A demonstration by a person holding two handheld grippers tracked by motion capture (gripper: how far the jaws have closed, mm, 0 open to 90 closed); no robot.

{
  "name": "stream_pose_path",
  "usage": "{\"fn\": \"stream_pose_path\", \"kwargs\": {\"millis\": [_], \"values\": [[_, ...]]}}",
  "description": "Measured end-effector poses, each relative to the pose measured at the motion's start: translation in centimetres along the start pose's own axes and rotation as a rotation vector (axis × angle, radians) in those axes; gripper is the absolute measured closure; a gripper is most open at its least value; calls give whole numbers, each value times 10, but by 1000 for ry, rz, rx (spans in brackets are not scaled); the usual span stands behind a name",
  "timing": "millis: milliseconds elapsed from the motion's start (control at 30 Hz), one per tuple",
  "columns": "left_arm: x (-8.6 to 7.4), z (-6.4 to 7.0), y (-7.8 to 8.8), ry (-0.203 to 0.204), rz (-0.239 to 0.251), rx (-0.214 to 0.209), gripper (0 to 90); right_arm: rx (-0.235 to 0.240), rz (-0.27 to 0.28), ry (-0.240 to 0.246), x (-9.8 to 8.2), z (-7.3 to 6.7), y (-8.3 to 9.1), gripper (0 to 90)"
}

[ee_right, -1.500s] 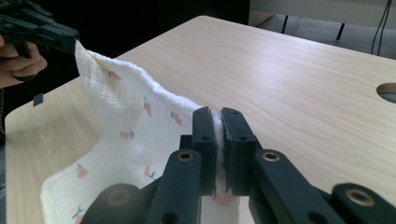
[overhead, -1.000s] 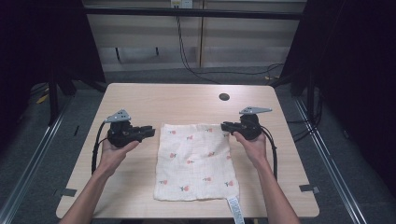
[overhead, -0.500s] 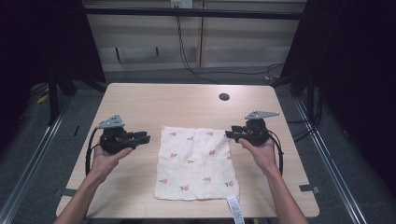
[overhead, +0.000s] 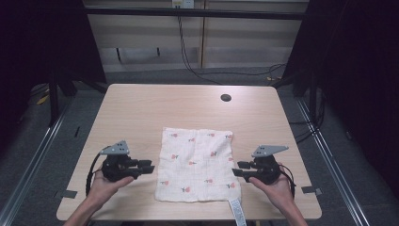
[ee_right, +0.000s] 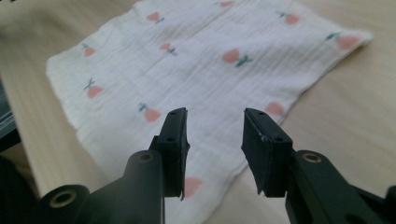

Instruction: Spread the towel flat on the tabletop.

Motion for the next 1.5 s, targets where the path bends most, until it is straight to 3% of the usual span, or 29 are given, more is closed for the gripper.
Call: {"fn": "stream_pose_path", "kwargs": {"millis": [167, 267, 333, 433, 633, 667, 700, 767, 833, 900, 933, 967, 1033, 1067, 1133, 1233, 1333, 1500], "values": [[-19, 12, -29, -34, -112, -35, 697, 14, -51, 10, -19, -7, -13, 619], [-24, 16, -35, -51, -133, -47, 681, 12, -73, 33, -22, -9, -19, 609], [-28, 18, -40, -69, -172, -37, 652, 15, -80, 40, -23, -10, -22, 609], [-32, 23, -49, -77, -193, -6, 610, 6, -73, 39, -23, -7, -23, 607], [-35, 29, -51, -115, -193, -13, 582, -9, -94, 53, -28, -8, -28, 590], [-37, 34, -49, -137, -202, 17, 589, -13, -84, 38, -30, -8, -29, 575], [-37, 34, -49, -137, -202, 17, 636, -13, -84, 38, -30, -8, -29, 575], [-40, 39, -47, -182, -210, 60, 674, -28, -96, 55, -31, -9, -30, 567], [-41, 39, -44, -179, -217, 60, 762, -31, -90, 55, -31, -10, -29, 562], [-42, 36, -42, -159, -210, 47, 785, -32, -102, 55, -32, -11, -30, 562], [-42, 34, -41, -160, -217, 36, 828, -58, -110, 89, -33, -15, -30, 568], [-42, 34, -40, -164, -224, 30, 828, -58, -110, 89, -33, -15, -30, 568], [-42, 32, -39, -171, -227, 26, 877, -82, -112, 106, -33, -18, -31, 601], [-43, 32, -40, -161, -221, 16, 888, -110, -128, 109, -33, -20, -30, 662], [-42, 32, -40, -155, -224, 16, 893, -109, -131, 108, -33, -21, -30, 689], [-43, 31, -40, -138, -219, 5, 900, -90, -135, 83, -35, -21, -27, 802], [-43, 26, -39, -92, -219, -31, 900, -70, -137, 52, -38, -22, -24, 827], [-45, 27, -34, -111, -249, -58, 900, -41, -149, 16, -44, -26, -18, 861]]}}
Point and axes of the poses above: each handheld gripper's, and its own axes: y roughly backward along the jaws, x roughly out of its top, z roughly to its right, the point moved 2 cm from there along -y, roughly forward along the jaws
